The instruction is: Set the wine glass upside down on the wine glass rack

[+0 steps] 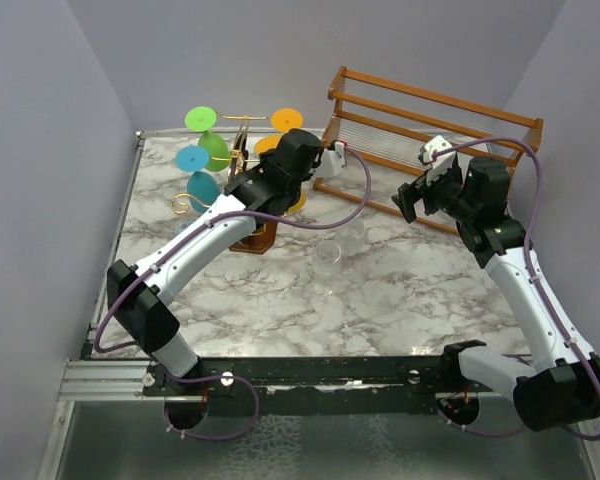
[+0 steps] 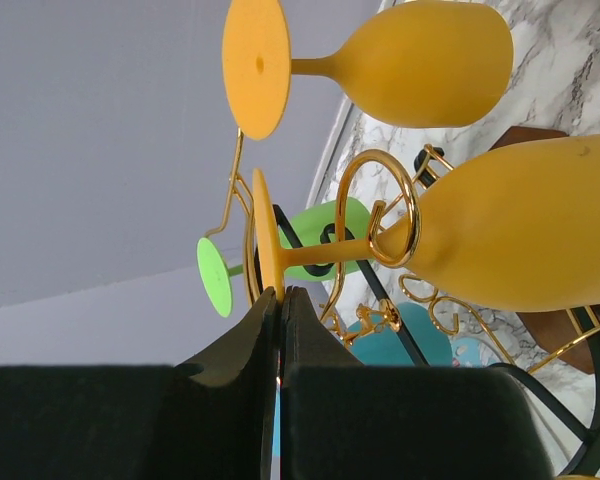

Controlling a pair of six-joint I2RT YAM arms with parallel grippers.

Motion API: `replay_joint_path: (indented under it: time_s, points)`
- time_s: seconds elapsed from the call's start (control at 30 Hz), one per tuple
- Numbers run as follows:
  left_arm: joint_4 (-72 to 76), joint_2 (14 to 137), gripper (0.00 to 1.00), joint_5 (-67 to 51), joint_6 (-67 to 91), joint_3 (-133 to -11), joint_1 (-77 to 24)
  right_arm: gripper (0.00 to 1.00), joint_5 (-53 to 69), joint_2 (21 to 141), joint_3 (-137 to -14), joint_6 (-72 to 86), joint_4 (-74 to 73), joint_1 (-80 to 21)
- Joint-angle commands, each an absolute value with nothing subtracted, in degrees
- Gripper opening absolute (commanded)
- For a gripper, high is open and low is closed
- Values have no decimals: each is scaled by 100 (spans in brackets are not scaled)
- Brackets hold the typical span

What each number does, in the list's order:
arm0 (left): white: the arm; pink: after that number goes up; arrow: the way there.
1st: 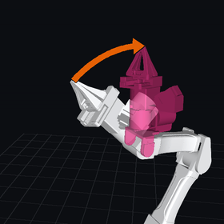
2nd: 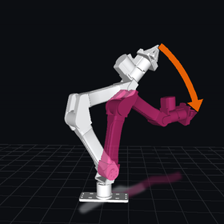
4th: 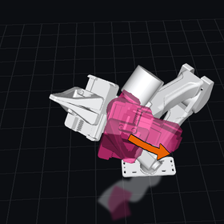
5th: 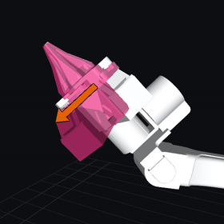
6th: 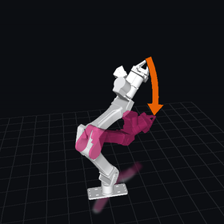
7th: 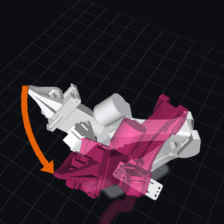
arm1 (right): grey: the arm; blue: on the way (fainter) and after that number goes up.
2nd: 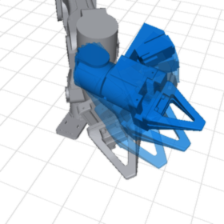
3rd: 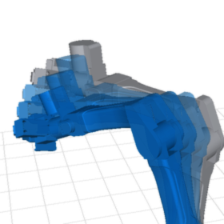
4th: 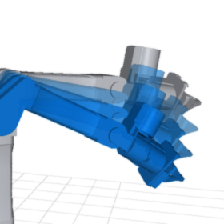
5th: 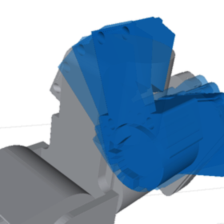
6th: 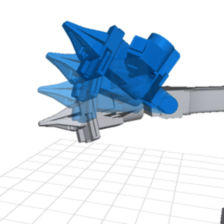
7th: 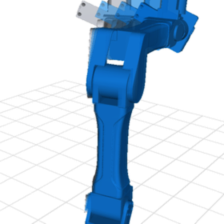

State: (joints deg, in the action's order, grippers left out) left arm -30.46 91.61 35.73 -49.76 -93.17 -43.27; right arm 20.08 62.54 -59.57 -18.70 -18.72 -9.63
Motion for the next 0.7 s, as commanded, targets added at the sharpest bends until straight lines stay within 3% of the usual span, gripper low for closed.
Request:
replay_joint_path:
  time_s: [0.0, 0.67]
  points:
    - [-2901, 9290, 0, 3804, -4969, -9635, -4361, 96, 2127, 6117, -5907, -1902, -1674, -914]
    - [-2978, 9580, 3, 3305, -4716, -10000, -4402, 96, 2163, 6065, -5915, -1898, -1705, -909]
